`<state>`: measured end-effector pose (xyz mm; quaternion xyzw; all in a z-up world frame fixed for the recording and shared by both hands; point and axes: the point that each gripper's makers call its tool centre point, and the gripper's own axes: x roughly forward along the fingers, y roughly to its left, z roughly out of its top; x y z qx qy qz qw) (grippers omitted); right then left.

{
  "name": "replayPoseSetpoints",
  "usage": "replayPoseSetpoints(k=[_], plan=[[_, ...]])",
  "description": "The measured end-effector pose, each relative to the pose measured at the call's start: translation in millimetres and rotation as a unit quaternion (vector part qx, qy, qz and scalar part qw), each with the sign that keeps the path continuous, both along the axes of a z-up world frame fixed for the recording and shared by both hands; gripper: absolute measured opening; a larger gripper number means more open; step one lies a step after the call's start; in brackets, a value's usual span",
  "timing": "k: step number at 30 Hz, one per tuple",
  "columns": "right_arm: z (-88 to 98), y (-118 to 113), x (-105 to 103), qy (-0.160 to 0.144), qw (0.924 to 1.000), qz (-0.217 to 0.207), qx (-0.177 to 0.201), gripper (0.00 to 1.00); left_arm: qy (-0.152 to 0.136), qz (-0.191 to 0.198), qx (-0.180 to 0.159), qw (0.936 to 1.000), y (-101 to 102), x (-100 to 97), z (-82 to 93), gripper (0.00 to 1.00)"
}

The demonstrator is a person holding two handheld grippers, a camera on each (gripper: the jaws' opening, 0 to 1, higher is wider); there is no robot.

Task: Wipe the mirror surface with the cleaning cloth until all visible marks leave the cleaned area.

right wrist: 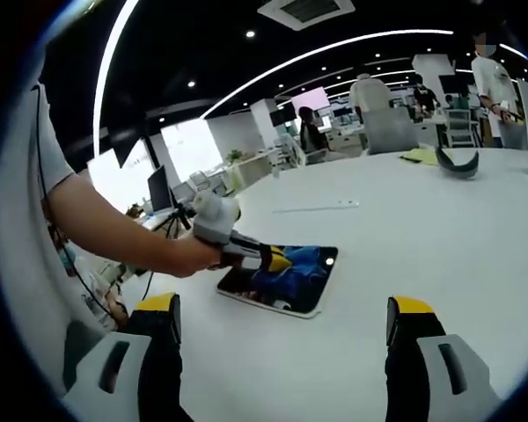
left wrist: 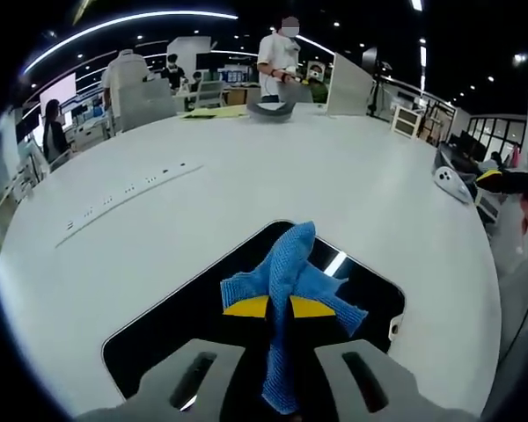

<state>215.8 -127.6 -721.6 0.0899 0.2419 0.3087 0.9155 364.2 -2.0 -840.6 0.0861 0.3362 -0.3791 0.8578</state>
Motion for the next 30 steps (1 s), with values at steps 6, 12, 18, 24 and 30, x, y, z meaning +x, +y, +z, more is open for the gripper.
replayPoseSetpoints(k=[6,12,18,24,30], plan=[[3.4,1,-3,-0.003,1.0000,0.003,-0.002,0.97,0.001,0.006,-0.004,1.0000,1,-8.9,0.3,0.05],[3.5,0,-6,-0.001,1.0000,0.005,-0.005,0.97,0.003,0.009,-0.006,0.9999,1,-15.4,0.4,0.05],[6.5,1,-7,-0.004,0.9999,0.008,-0.006,0.97,0.002,0.011,-0.008,0.9999,2,-23.8,0.6,0.05],[8.0,4,-9,-0.008,0.9998,0.016,-0.012,0.97,0.001,0.010,-0.008,0.9999,0,-30.1,0.5,0.05],[8.2,10,-9,-0.015,0.9992,0.031,-0.022,0.99,0.003,0.018,-0.014,0.9997,0,-38.5,0.6,0.05]])
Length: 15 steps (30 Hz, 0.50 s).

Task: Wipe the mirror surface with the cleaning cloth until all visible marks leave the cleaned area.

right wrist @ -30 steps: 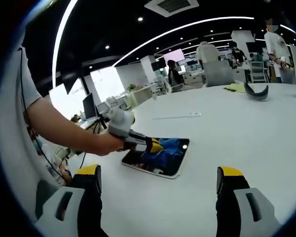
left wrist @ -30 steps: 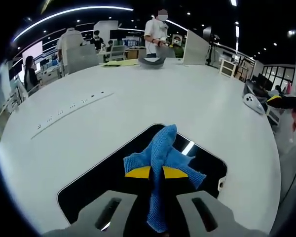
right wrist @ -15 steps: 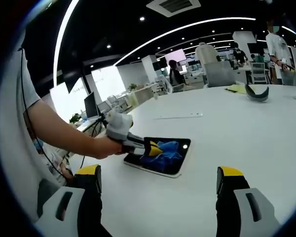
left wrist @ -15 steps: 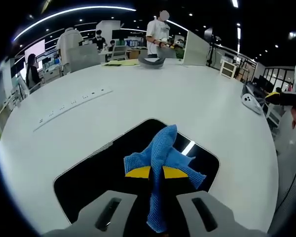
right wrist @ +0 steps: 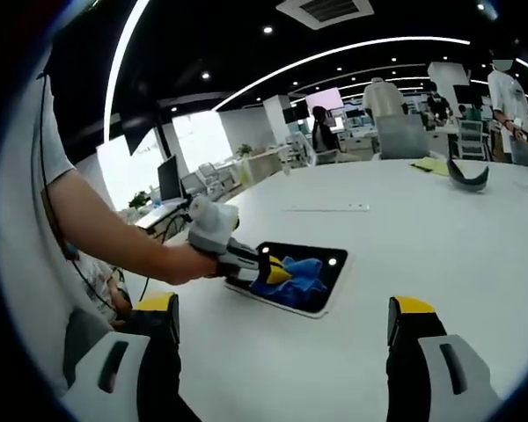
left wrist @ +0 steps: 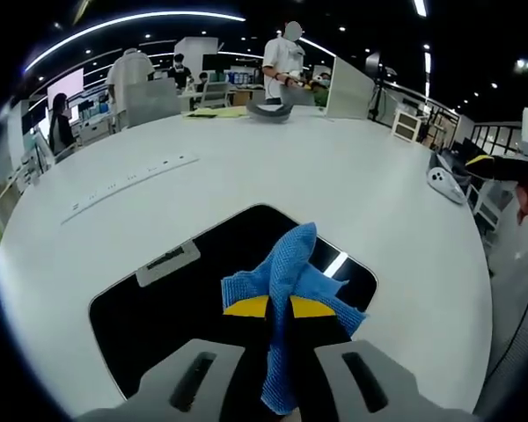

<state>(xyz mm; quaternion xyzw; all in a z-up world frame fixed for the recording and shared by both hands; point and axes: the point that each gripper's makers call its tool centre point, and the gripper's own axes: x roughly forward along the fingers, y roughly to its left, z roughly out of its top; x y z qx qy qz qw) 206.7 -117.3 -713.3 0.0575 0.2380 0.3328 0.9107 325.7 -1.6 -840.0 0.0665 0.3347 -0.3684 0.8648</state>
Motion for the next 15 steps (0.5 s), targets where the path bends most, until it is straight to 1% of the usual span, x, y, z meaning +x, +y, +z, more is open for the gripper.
replayPoseSetpoints(k=[9,15], plan=[[4.7,3,4,-0.005,1.0000,0.006,0.000,0.99,-0.001,0.006,-0.006,1.0000,0,-7.2,0.1,0.05],[3.2,3,4,-0.003,1.0000,0.007,0.001,0.99,0.000,0.010,-0.010,0.9999,1,-11.3,-0.1,0.04]])
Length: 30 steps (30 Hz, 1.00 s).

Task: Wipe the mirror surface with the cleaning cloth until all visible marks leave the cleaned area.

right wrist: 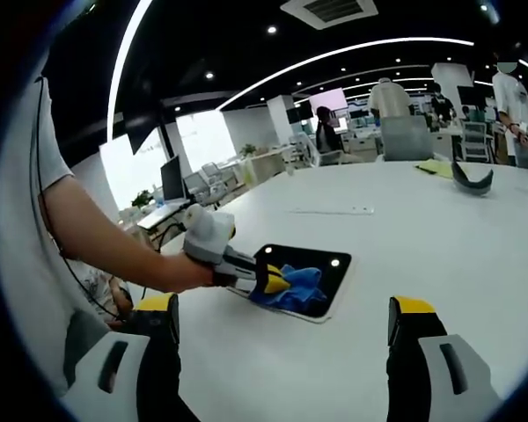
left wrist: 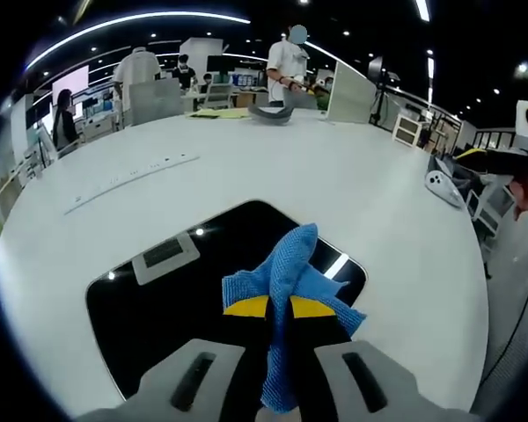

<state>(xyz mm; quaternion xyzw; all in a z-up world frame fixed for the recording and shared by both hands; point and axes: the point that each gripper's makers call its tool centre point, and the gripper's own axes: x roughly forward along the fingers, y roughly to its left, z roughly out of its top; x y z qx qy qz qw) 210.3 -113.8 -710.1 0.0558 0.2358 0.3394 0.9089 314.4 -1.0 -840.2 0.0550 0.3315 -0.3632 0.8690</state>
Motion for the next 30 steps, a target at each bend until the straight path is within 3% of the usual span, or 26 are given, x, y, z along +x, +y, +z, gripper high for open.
replayPoseSetpoints(k=[30], plan=[[1.4,1,2,0.000,1.0000,-0.001,0.008,0.98,0.003,-0.005,-0.001,1.0000,1,-21.9,0.2,0.04]])
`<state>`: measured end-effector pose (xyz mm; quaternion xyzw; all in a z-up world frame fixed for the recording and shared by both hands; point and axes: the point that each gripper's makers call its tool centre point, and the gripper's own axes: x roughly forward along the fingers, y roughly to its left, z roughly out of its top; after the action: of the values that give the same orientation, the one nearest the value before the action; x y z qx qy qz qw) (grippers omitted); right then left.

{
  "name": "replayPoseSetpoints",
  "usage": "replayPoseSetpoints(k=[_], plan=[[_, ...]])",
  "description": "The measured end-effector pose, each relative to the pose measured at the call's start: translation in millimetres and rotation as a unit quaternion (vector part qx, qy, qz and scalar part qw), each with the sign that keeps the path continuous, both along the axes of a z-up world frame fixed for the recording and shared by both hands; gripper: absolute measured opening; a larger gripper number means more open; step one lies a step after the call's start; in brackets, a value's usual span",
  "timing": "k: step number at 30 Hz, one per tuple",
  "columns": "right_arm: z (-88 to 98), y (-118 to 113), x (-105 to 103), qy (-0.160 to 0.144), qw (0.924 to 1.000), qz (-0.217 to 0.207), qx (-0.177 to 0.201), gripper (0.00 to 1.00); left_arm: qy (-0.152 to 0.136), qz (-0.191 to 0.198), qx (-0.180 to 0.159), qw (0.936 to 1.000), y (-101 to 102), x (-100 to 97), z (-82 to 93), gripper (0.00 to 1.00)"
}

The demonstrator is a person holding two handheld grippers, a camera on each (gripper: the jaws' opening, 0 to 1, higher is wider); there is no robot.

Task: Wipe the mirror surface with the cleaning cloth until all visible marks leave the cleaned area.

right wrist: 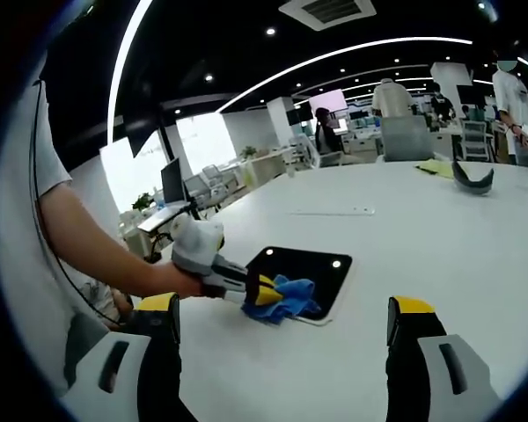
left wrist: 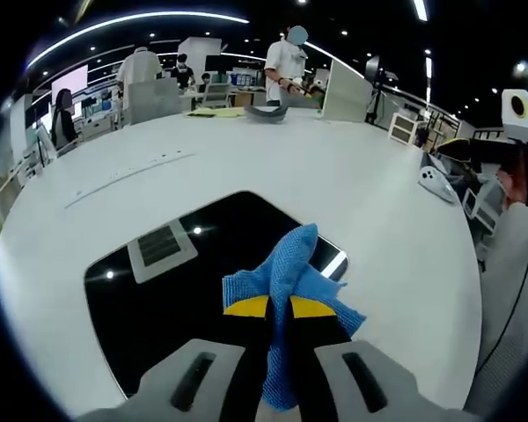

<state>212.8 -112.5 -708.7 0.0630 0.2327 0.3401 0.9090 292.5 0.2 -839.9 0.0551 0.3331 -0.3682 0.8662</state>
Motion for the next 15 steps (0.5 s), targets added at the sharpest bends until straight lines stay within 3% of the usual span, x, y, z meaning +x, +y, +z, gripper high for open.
replayPoseSetpoints(k=[15], plan=[[-1.6,0.1,-0.9,0.001,1.0000,0.003,-0.002,0.98,0.000,-0.010,0.004,0.9999,2.3,-6.7,0.1,0.04]])
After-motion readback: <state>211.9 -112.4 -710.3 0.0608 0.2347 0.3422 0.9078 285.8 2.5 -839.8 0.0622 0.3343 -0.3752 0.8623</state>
